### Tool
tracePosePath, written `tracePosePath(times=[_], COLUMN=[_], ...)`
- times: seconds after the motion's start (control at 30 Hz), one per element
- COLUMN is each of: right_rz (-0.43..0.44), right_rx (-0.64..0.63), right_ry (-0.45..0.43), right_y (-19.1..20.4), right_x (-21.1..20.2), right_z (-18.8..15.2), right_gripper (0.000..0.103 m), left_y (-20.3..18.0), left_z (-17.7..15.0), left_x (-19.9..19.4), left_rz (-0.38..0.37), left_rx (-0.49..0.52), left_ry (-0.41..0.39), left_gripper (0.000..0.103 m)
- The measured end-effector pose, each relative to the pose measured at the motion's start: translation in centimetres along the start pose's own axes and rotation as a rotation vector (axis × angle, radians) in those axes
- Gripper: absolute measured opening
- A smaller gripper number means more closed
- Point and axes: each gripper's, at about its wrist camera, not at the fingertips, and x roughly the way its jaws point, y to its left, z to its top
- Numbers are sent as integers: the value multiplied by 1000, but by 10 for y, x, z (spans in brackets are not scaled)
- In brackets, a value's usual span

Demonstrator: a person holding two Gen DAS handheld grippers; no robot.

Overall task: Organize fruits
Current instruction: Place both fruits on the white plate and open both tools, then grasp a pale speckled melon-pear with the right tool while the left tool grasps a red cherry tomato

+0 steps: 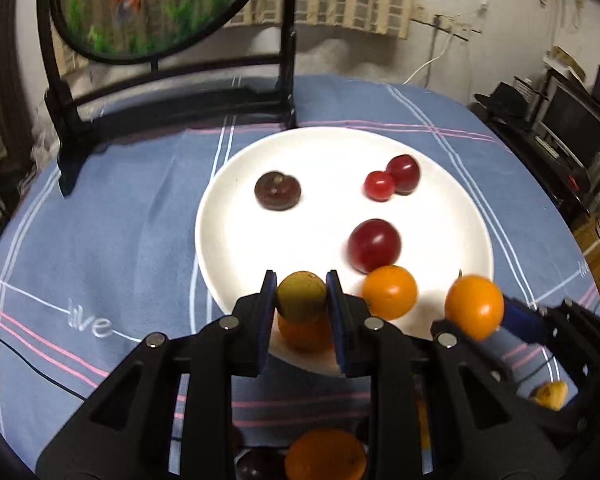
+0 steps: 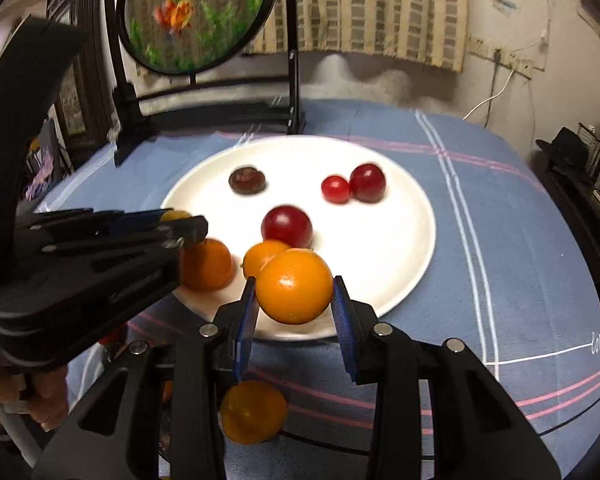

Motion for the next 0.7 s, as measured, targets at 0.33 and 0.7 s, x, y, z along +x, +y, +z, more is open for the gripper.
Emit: tracePosePath(times=[0.33, 0.7], right_rz=[46, 41], right_rx=[53, 115], right_ry=[-7, -27], right_y=[-8, -35], right_x=[-20, -81], right_z=[-8, -58], right_gripper=[42, 50], left_y=[14, 22], left_z=[-8, -69], left_x=[-27, -76], left_rz=[27, -16], left_rx=[-69, -98], left_ry=[-54, -54], left_gripper=[82, 88])
